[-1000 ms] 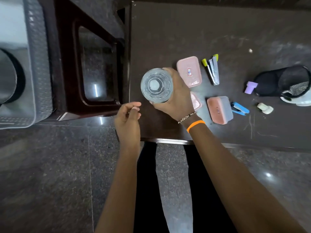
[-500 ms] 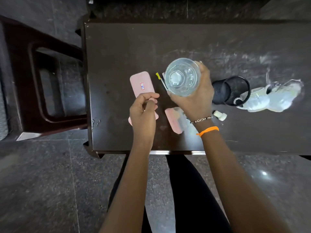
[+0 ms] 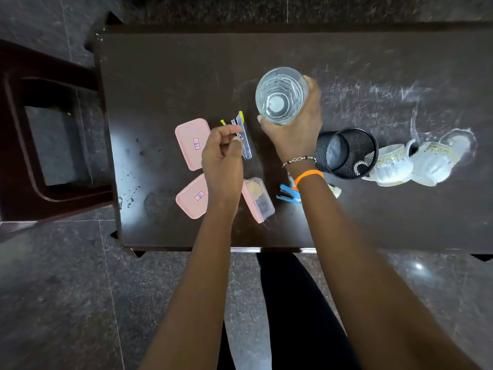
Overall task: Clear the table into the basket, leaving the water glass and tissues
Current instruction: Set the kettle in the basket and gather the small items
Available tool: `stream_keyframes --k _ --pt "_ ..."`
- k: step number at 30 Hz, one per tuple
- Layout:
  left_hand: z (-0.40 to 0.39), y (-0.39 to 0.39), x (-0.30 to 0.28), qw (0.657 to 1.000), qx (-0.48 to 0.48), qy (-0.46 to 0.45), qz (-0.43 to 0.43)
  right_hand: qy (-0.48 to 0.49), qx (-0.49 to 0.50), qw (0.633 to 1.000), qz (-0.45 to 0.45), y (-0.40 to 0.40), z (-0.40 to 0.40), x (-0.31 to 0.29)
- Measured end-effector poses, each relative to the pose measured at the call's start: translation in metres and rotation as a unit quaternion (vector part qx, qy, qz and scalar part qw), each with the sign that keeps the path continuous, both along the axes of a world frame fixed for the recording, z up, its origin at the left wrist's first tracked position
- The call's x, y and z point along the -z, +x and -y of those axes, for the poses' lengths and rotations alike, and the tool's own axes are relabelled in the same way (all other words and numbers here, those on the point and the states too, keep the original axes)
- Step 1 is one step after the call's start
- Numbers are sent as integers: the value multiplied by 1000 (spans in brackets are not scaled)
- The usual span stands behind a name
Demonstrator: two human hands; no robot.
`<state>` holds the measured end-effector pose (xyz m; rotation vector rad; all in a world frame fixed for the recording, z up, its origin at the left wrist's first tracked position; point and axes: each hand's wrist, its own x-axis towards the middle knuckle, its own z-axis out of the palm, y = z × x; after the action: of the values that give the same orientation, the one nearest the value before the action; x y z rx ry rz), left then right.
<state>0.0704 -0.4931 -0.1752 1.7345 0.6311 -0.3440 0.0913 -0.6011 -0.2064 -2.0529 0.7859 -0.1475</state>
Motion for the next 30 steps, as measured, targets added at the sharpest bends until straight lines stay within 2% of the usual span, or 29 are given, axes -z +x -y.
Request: stream_keyframes --k 15,18,23,26,30 --pt "-1 4 -2 1000 20 5 -5 17 -43 998 -45 -11 0 2" --pt "-10 1 -9 1000 11 -4 1 -14 -54 997 -54 -21 -6 -11" --pt "-46 -6 -27 999 -20 -39 8 -85 -82 993 -13 -40 -41 -42" --pt "-83 -14 -41 997 -50 -57 6 -44 -131 990 24 -40 -81 -59" --pt "-146 -24 -60 993 -106 -59 16 20 -221 975 19 -27 -148 -74"
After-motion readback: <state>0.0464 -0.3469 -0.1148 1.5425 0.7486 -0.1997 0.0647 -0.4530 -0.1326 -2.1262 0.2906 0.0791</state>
